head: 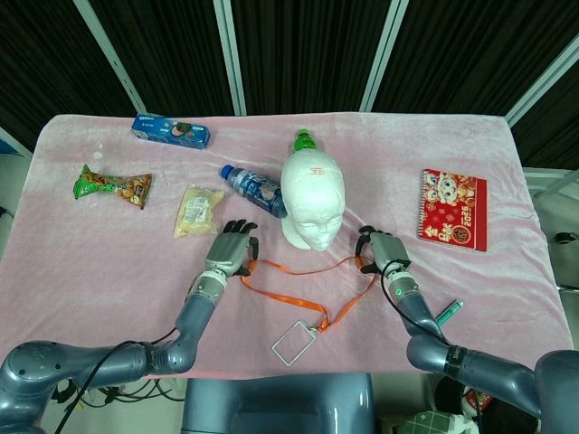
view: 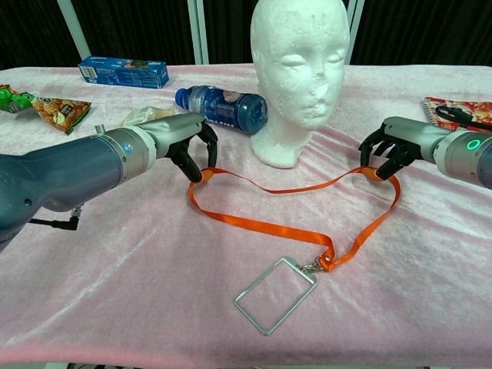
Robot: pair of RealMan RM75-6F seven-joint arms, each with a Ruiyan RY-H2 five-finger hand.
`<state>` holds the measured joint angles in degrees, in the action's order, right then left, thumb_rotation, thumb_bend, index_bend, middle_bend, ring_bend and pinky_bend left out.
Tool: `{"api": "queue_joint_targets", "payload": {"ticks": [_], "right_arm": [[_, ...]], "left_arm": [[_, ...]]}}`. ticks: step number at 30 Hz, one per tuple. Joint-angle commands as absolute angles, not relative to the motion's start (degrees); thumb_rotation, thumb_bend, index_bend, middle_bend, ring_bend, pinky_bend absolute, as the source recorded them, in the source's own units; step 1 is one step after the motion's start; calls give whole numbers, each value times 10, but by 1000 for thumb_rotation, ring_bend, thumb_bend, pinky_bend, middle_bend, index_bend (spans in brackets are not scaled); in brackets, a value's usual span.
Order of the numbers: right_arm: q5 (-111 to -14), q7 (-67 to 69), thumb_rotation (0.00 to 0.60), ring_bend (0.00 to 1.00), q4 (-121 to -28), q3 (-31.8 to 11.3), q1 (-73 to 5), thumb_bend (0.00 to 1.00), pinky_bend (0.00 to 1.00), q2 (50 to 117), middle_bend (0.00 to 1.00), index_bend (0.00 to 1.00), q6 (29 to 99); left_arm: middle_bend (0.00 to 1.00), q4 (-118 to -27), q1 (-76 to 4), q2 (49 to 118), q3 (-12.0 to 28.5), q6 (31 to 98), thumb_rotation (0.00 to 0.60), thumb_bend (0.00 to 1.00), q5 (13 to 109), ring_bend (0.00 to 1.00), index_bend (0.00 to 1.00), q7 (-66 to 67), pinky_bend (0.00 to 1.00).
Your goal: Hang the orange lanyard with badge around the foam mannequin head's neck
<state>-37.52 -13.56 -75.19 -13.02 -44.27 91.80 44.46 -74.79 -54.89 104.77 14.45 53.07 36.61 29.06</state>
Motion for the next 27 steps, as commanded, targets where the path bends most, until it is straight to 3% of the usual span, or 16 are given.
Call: {"api": "queue_joint_targets", "payload": {"ticks": [1,19,27], "right_arm": [[-374,-136,600,212,-751,-130,-443,449,195,918,178,703,445],[-375,-138,600,212,-779,-135,-442,449,195,909,178,708,465],[-388,-120,600,213,-816,-141,-429,450,194,883,178,711,476]], "left_arm": [[125,-745,-548,1047,146,527,600,491,367,0,603,287,0],[126,-764,-535,1028,145,513,600,488,406,0,603,251,0],[125,-801,-514,1001,147,488,600,486,462,0,600,175,0]]}}
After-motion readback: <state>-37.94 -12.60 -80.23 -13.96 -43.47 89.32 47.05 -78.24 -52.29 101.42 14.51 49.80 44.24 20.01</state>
